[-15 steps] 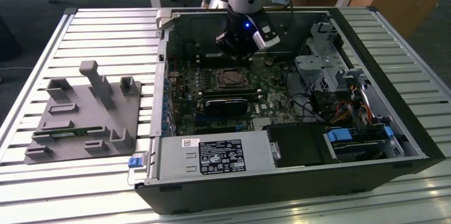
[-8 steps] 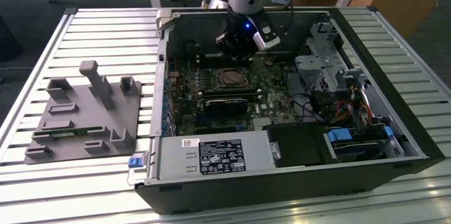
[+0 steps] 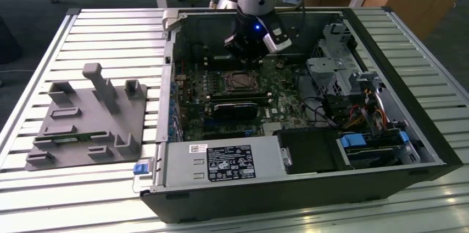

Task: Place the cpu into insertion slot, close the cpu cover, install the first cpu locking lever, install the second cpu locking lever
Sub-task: 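Install the second cpu locking lever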

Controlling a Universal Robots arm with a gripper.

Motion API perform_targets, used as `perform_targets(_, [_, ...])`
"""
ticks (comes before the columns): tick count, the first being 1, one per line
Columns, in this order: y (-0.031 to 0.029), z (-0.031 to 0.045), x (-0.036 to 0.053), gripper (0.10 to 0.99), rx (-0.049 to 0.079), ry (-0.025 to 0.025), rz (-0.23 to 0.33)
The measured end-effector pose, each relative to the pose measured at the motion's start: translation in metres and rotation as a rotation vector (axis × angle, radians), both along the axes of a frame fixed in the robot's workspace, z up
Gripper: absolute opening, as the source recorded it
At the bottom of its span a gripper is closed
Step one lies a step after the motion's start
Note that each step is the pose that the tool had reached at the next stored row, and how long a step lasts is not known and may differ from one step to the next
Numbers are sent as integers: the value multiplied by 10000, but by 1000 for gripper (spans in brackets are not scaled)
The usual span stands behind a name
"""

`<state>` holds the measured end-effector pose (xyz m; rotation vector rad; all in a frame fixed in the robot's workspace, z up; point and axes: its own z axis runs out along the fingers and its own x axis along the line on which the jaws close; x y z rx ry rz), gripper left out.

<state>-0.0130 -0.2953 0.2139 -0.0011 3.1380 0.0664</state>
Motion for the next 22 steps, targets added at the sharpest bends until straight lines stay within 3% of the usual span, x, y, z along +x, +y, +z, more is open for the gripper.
perform_targets(4, [0, 83, 0, 106, 1, -1, 0])
perform_targets(9, [0, 249, 0, 106, 1, 0, 0])
perform_targets(13, [-15, 267, 0, 106, -3, -1, 2])
perform_targets(18, [-111, 267, -1, 106, -3, -1, 0])
perform_targets(22, [-224, 267, -1, 106, -2, 6, 0])
